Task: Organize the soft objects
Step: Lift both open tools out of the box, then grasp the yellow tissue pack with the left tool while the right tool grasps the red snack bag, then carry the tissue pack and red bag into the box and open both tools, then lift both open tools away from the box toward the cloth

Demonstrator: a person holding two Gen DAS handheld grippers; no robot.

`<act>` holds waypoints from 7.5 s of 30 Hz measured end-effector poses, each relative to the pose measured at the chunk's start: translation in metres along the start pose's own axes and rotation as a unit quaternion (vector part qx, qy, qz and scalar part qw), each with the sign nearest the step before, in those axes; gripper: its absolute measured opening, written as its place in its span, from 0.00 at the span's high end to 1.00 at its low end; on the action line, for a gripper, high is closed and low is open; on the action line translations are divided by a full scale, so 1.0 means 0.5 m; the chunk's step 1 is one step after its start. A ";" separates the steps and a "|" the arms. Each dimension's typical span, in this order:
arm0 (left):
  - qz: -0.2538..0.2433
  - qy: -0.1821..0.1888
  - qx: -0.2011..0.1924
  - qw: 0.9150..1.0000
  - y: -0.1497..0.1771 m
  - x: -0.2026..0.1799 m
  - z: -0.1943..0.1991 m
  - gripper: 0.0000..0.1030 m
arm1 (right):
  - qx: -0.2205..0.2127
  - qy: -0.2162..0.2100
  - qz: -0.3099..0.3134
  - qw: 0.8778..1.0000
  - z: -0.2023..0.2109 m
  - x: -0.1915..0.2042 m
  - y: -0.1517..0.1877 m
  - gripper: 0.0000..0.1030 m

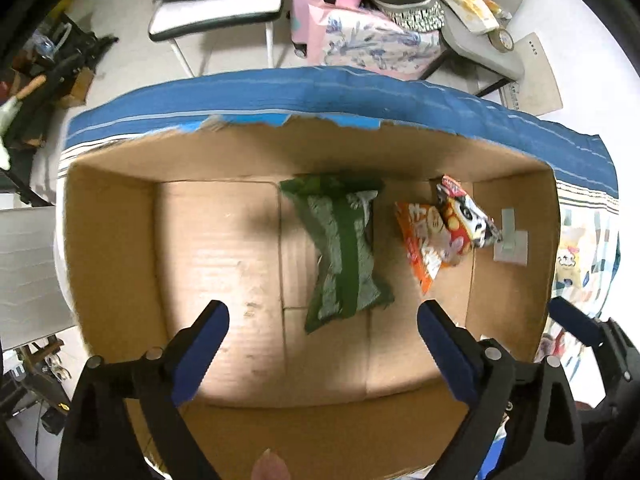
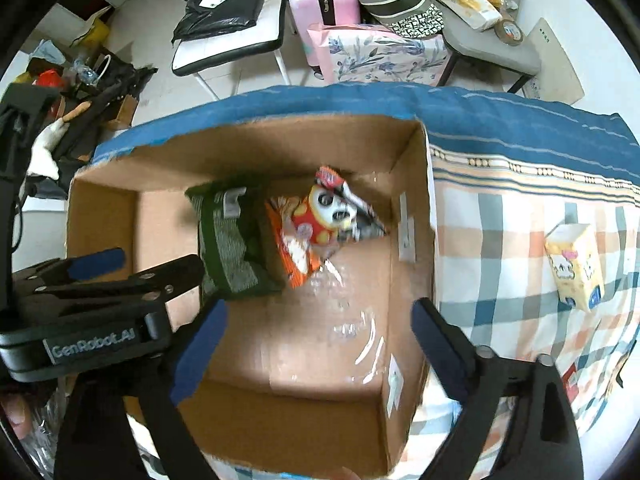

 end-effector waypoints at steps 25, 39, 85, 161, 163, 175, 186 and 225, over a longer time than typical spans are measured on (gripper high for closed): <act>-0.054 -0.071 -0.167 0.982 0.274 -0.045 0.217 0.05 | -0.116 0.030 0.018 0.993 0.206 -0.016 0.251 0.00; -0.068 -0.057 -0.190 0.978 0.347 -0.193 0.236 0.05 | -0.145 -0.048 -0.062 0.986 0.283 -0.209 0.321 0.00; -0.008 0.026 0.124 0.992 -0.017 -0.699 -0.515 0.43 | 0.151 0.020 -0.013 0.988 -0.421 -0.793 0.414 0.31; -0.051 -0.018 -0.125 0.991 0.235 -0.186 0.132 0.61 | -0.035 -0.104 0.000 0.994 0.159 -0.214 0.226 0.51; -0.044 -0.027 -0.122 0.991 0.219 -0.139 0.137 0.61 | -0.025 -0.103 0.001 0.994 0.154 -0.164 0.208 0.51; -0.012 -0.045 -0.056 0.997 0.064 0.073 0.049 0.61 | 0.048 -0.042 -0.011 0.998 0.001 -0.013 0.141 0.51; 0.004 -0.042 0.002 0.999 -0.036 0.105 -0.051 0.57 | 0.085 -0.018 -0.012 0.996 -0.082 0.033 0.094 0.50; -0.047 -0.057 -0.189 0.979 0.290 -0.023 0.260 0.05 | -0.081 0.012 0.015 0.997 0.185 0.001 0.251 0.00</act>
Point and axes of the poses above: each gripper's, at about its wrist camera, not at the fingertips, and z roughly against the way its jaws point, x to its left, y to its underside, the point moved 4 cm from there along -z, roughly the way its jaws point, and after that the axes turned 15 degrees about y, right-handed, at the moved point
